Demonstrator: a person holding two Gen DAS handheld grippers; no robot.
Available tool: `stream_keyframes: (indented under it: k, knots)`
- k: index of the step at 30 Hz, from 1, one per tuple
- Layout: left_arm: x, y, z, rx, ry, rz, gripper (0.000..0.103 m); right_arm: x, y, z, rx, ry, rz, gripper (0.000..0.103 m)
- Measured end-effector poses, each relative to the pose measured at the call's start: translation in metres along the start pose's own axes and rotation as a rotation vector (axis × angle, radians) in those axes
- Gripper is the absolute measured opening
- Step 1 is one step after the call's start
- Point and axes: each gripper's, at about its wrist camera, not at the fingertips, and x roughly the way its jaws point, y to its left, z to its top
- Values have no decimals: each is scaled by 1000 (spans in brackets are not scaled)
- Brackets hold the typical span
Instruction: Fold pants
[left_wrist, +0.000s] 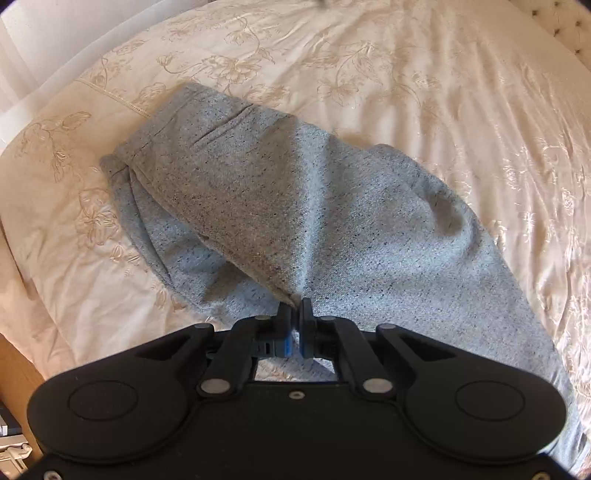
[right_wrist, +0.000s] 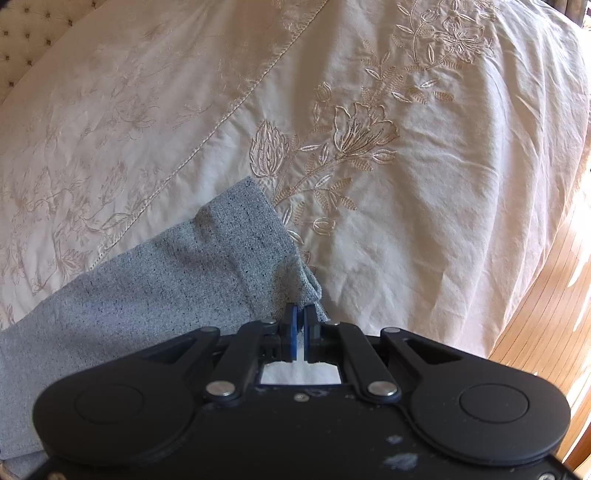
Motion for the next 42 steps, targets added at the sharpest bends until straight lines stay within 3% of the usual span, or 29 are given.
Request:
stream_keyframes:
  k: [6, 8, 12, 16, 20, 23, 27, 33, 42]
  knots:
    - [63, 7, -20, 73, 154, 92, 8, 23, 0, -3, -3, 40, -70, 3]
    - [76, 5, -21, 95, 166, 99, 14, 32, -1, -4, 8, 61, -84, 3]
    - [54, 7, -18, 142, 129, 68, 20, 29, 8, -3, -7, 64, -112, 15]
    - [19, 20, -12, 213, 70, 78, 48, 13, 6, -4, 30, 50, -115, 17]
    - [0, 44, 16, 258, 3, 126, 51, -9, 21, -11, 23, 4, -91, 17]
    - [0, 68, 42, 270, -19, 140, 58, -24, 51, -21, -41, -40, -57, 17]
    - [17, 96, 82, 266, -19, 153, 58, -35, 105, -43, -115, -70, 1, 17]
    - [49, 135, 144, 262, 32, 97, 59, -47, 216, -108, -279, -44, 100, 17]
    - [96, 164, 176, 310, 114, 49, 62, -58, 359, -211, -526, 24, 225, 17]
